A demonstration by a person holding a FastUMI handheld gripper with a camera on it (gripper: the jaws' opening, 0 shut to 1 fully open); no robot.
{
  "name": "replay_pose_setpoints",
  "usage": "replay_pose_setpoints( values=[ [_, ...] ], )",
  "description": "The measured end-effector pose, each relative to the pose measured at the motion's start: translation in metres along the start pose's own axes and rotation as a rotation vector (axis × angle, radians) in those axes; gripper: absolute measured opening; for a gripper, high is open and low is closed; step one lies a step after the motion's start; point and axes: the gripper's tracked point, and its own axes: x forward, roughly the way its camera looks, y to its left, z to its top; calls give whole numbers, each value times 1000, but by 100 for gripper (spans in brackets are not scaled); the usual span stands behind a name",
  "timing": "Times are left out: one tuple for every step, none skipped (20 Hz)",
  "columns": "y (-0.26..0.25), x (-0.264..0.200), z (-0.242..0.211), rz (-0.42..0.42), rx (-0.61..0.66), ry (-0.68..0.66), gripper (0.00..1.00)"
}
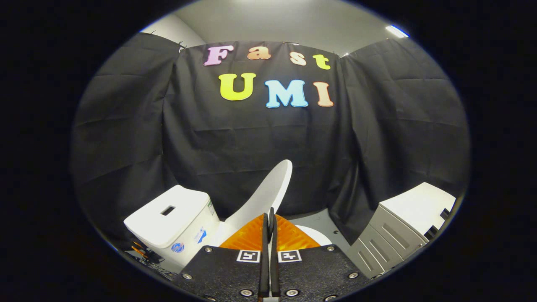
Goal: Open the toilet lid.
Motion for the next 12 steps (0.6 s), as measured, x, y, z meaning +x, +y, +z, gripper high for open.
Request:
replay_pose_setpoints(
  values=[
    [6,0,5,11,-5,-9,1],
    [11,0,7,18,-9,-13,1],
    [16,0,11,26,-10,-24,1],
    [22,1,14,37,-7,-31,1],
    [29,0,18,49,2,-43,1],
    [34,1,20,58,11,-50,1],
    [40,1,24,64,16,-57,1],
    [44,4,24,66,-1,-54,1],
    [49,4,28,60,-40,-59,1],
    [54,3,30,61,-71,-65,1],
    [64,0,35,78,-69,-77,1],
    [76,0,37,96,-58,-85,1]
  ],
)
